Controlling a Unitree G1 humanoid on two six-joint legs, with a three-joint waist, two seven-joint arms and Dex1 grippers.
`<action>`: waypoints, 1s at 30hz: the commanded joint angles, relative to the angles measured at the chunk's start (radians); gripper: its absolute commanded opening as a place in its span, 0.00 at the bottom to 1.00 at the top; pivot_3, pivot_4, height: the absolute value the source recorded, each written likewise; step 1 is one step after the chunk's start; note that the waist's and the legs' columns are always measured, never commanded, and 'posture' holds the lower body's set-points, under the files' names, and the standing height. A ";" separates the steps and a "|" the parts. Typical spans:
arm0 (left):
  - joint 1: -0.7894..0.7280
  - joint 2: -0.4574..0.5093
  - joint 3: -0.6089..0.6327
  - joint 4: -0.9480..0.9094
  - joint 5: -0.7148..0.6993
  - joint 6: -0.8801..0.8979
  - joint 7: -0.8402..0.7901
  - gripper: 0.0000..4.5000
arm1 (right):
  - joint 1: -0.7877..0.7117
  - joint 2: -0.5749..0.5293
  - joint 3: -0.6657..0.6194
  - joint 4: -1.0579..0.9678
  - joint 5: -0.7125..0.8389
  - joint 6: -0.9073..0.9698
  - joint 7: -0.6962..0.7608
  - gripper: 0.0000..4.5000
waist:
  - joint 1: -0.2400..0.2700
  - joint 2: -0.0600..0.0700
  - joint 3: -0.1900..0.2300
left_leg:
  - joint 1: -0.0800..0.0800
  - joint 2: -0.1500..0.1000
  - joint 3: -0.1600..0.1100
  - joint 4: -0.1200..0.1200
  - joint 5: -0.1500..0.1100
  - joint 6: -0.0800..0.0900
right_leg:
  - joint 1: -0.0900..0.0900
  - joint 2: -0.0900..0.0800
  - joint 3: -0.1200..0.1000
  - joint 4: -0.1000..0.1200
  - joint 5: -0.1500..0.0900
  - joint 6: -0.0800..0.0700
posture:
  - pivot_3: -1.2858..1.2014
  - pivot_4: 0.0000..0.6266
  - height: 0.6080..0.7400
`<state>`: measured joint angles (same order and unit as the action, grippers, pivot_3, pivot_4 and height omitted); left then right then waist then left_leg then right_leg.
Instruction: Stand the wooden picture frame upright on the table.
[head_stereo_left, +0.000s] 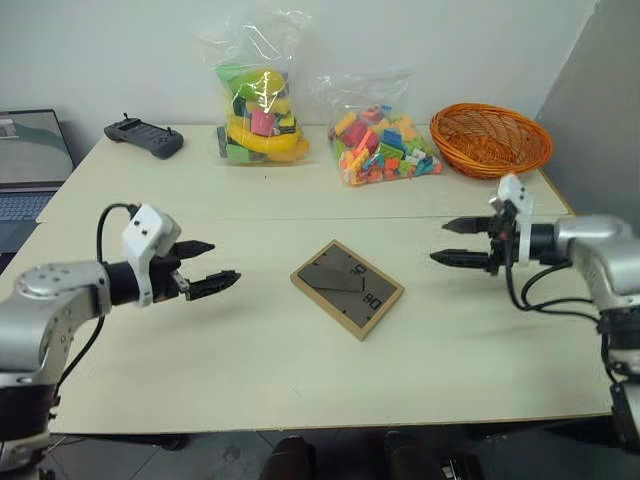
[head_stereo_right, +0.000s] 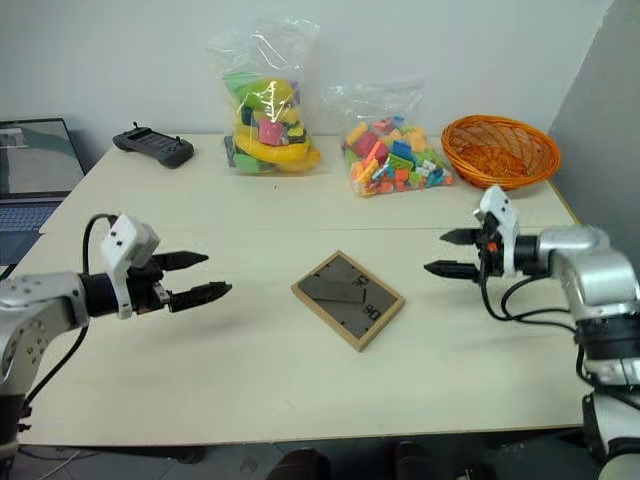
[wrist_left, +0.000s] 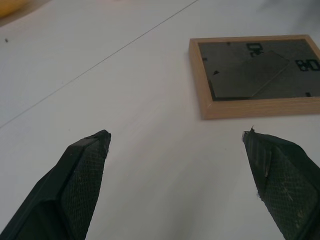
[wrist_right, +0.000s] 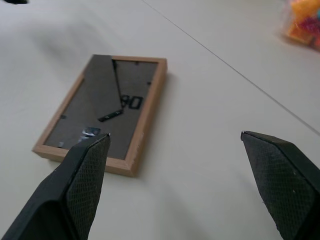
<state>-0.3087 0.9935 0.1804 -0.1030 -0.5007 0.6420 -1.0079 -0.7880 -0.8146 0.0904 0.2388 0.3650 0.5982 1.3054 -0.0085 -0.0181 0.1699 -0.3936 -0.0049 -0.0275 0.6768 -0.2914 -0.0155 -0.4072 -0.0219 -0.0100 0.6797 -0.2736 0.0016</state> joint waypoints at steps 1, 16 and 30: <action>-0.033 0.015 -0.028 0.028 0.048 -0.064 -0.029 1.00 | -0.050 0.000 0.038 0.083 -0.044 -0.070 0.063 0.99 | 0.000 0.000 0.000 | 0.000 0.000 0.000 0.000 0.000 0.000 | 0.000 0.000 0.000 0.000 0.000 0.000 | 0.52 0.24 1.00; -0.011 -0.062 -0.042 -0.095 0.028 -0.047 -0.004 0.65 | -0.087 0.099 0.102 0.288 -0.219 -0.249 -0.015 0.73 | 0.002 0.000 0.000 | -0.004 0.000 0.001 0.002 0.000 0.000 | -0.004 -0.001 0.001 0.001 0.000 0.000 | 0.52 0.24 1.00; 0.031 -0.266 -0.234 -0.008 0.241 -0.211 0.143 0.01 | -0.060 0.287 0.190 0.388 -0.362 -0.405 -0.112 0.01 | 0.004 0.000 0.000 | -0.005 0.000 0.002 0.003 0.000 -0.001 | -0.004 -0.001 0.001 0.002 0.000 0.000 | 0.52 0.24 1.00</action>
<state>-0.2622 0.7402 -0.0439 -0.1318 -0.2890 0.4673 -0.8888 -0.8658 -0.5277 0.2779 0.6809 0.0121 0.2038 1.1934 -0.0046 -0.0183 0.1701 -0.3980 -0.0050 -0.0259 0.6795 -0.2911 -0.0161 -0.4112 -0.0230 -0.0086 0.6815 -0.2734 0.0016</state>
